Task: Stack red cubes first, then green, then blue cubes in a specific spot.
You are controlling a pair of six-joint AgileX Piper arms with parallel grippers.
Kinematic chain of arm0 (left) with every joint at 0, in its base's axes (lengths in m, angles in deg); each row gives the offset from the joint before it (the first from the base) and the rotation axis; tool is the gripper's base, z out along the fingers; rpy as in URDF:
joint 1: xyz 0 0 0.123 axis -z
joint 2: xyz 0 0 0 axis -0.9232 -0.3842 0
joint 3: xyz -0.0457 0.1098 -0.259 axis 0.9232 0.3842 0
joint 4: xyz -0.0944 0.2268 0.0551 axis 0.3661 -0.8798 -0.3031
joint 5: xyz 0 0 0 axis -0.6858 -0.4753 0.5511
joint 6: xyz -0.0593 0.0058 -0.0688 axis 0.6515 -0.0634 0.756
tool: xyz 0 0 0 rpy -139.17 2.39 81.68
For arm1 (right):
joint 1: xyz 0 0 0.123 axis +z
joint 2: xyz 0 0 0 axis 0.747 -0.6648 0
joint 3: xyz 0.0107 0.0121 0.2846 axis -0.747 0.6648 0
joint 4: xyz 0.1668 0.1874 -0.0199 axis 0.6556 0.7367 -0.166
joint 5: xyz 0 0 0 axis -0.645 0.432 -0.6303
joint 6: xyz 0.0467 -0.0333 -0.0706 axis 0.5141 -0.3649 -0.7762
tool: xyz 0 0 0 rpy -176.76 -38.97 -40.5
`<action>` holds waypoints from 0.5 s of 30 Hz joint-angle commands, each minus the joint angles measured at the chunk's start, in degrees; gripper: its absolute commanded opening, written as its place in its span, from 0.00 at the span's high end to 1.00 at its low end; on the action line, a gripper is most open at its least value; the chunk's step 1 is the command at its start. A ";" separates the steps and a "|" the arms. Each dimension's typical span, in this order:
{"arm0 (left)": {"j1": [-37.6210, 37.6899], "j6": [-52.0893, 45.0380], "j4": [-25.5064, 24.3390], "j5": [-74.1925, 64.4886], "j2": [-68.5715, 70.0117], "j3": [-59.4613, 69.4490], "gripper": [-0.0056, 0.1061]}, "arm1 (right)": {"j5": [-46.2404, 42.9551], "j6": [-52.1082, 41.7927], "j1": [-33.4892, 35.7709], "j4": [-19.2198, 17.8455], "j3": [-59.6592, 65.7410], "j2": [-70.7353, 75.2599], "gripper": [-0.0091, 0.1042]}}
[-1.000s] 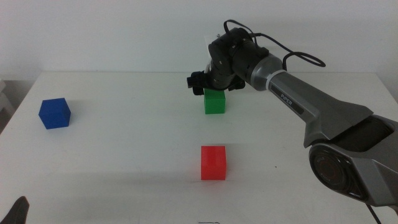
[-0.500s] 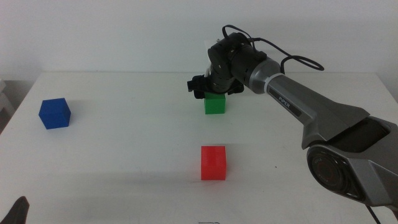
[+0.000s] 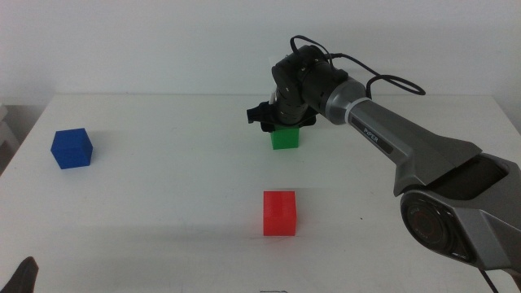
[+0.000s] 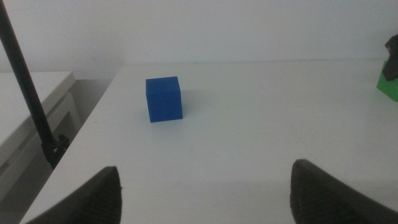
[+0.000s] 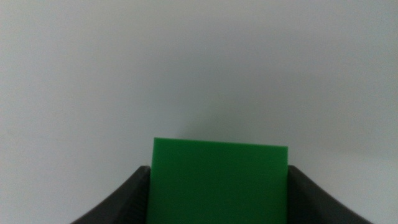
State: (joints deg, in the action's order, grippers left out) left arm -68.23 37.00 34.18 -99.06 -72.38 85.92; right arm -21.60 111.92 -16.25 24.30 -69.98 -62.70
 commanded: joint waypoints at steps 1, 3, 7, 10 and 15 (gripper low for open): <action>0.05 0.41 0.38 4.80 1.20 -0.19 0.12 | -0.49 0.11 -0.73 -2.57 -1.94 4.28 0.76; 0.05 0.41 0.38 4.80 1.20 -0.19 0.12 | 0.47 0.18 -0.73 -2.76 -1.94 4.41 0.84; 0.05 0.41 0.38 4.80 1.20 -0.19 0.12 | 2.83 0.12 0.15 -2.96 -1.94 6.12 0.93; 0.05 0.41 0.38 4.80 1.20 -0.19 0.12 | 4.01 0.20 0.98 -3.41 -1.88 8.70 0.93; 0.05 0.41 0.38 4.80 1.20 -0.19 0.12 | 6.82 2.02 2.70 -3.64 -1.76 13.47 0.93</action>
State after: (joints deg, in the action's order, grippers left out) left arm -68.23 37.00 34.18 -99.06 -72.35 85.92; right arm -14.27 113.63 -14.20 23.17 -70.00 -55.68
